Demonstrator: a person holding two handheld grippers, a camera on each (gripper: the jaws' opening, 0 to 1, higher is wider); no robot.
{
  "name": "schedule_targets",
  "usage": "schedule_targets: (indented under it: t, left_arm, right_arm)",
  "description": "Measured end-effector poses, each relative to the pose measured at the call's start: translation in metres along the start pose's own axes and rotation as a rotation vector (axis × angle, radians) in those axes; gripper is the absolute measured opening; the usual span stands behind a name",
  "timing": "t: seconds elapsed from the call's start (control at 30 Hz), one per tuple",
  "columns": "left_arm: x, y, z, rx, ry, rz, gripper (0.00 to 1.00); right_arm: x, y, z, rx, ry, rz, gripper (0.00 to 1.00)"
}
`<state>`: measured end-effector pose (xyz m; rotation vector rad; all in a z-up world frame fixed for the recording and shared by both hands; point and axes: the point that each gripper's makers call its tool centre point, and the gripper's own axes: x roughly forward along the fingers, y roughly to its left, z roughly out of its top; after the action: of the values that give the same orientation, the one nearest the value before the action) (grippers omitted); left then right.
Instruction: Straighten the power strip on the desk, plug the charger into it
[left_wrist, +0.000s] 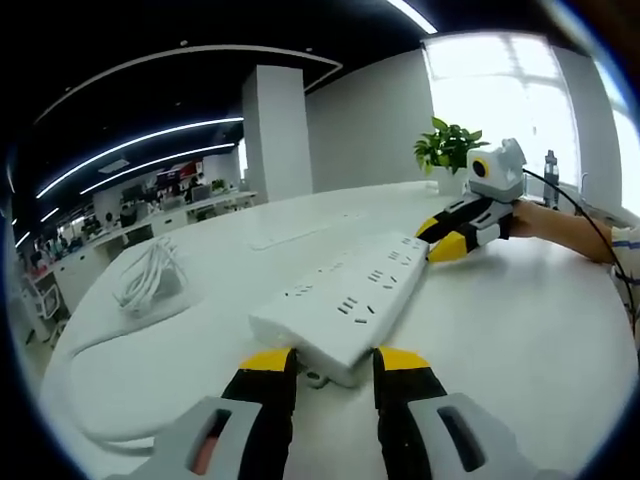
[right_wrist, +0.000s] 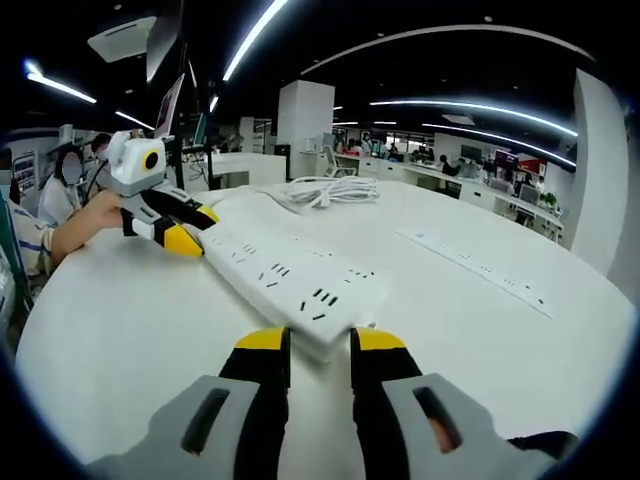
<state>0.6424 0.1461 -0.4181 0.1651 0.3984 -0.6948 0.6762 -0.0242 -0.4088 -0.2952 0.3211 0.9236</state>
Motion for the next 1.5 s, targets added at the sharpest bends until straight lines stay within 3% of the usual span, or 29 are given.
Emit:
schedule_targets:
  t: [1.5]
  left_arm:
    - [-0.005, -0.004, -0.003, -0.017, -0.01, -0.038, 0.28]
  right_arm:
    - [-0.014, 0.016, -0.004, -0.004, 0.02, -0.019, 0.2]
